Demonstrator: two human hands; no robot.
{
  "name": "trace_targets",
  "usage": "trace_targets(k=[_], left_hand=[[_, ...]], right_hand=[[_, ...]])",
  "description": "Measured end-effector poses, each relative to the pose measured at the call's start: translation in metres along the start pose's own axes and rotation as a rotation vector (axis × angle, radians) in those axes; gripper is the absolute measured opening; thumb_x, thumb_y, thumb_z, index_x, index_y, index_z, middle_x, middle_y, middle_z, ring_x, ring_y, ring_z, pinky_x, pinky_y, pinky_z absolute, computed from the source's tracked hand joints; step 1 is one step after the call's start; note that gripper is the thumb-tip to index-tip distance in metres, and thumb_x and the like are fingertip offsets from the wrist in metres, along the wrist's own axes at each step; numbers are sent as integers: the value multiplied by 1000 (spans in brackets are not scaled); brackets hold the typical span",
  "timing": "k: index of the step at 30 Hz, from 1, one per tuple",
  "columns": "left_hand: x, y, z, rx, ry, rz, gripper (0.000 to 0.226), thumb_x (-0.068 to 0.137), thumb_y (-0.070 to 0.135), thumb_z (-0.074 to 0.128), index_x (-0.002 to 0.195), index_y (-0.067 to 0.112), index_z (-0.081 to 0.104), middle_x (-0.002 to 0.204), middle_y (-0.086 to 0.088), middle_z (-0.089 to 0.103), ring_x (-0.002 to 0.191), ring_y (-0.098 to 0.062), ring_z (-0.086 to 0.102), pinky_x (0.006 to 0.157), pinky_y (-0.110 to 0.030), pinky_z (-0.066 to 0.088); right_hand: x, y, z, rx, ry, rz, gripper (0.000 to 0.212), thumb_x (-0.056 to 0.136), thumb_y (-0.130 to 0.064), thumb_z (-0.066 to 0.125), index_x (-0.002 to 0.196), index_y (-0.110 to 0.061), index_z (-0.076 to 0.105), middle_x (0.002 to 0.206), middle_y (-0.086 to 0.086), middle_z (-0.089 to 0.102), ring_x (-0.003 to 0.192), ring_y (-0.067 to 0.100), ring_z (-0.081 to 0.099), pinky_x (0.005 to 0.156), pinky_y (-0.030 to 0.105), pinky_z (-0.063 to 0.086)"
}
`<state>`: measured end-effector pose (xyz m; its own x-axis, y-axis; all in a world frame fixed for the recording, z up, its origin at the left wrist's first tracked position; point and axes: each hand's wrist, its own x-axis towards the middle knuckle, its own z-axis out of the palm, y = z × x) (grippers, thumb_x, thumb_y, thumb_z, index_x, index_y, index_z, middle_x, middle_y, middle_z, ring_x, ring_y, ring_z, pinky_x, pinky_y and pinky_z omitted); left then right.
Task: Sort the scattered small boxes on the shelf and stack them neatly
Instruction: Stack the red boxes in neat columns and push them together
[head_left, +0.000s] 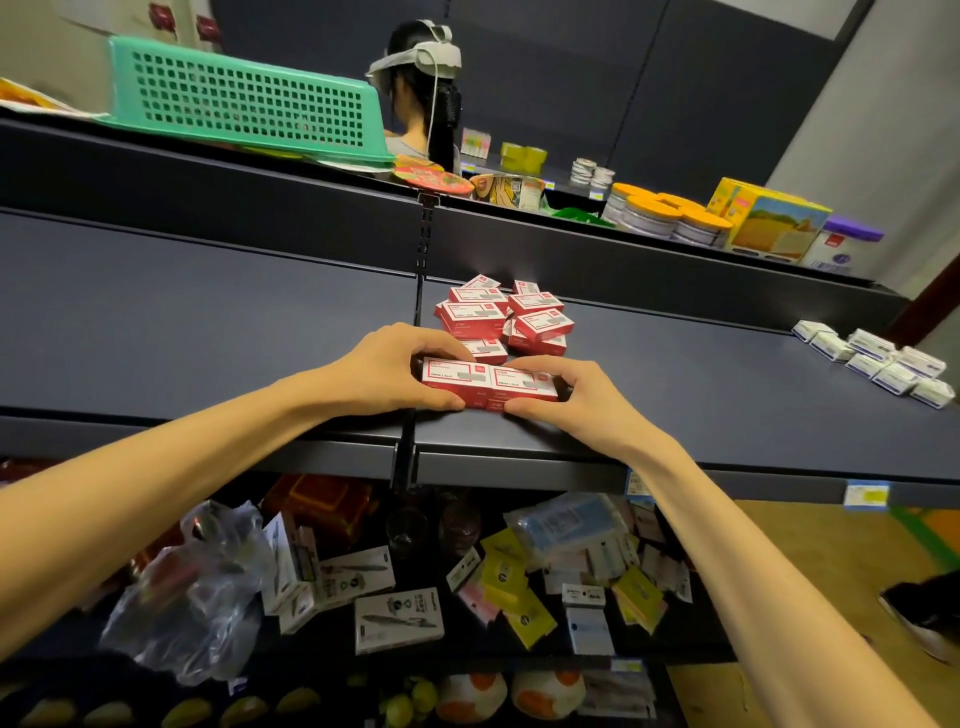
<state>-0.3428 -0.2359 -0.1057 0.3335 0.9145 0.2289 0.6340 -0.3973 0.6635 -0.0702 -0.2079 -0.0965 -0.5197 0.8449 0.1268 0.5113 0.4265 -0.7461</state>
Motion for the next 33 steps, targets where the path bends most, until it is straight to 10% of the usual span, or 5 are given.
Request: trace_targets(k=[11, 33], left_hand=[[3, -4, 1, -90, -25, -4, 63, 73, 48, 82, 131, 32, 63, 126, 15, 64, 117, -7, 61, 94, -30, 58], [17, 27, 19, 132, 41, -141, 66, 71, 57, 81, 128, 27, 65, 116, 13, 61, 109, -12, 60, 93, -34, 55]], right_hand=[[-2, 6, -3, 64, 10, 27, 50, 83, -30, 79, 129, -26, 63, 117, -16, 65, 105, -6, 61, 81, 10, 52], [9, 4, -13, -140, -63, -32, 56, 80, -42, 80, 131, -27, 62, 123, -10, 64, 109, 7, 61, 92, 27, 54]])
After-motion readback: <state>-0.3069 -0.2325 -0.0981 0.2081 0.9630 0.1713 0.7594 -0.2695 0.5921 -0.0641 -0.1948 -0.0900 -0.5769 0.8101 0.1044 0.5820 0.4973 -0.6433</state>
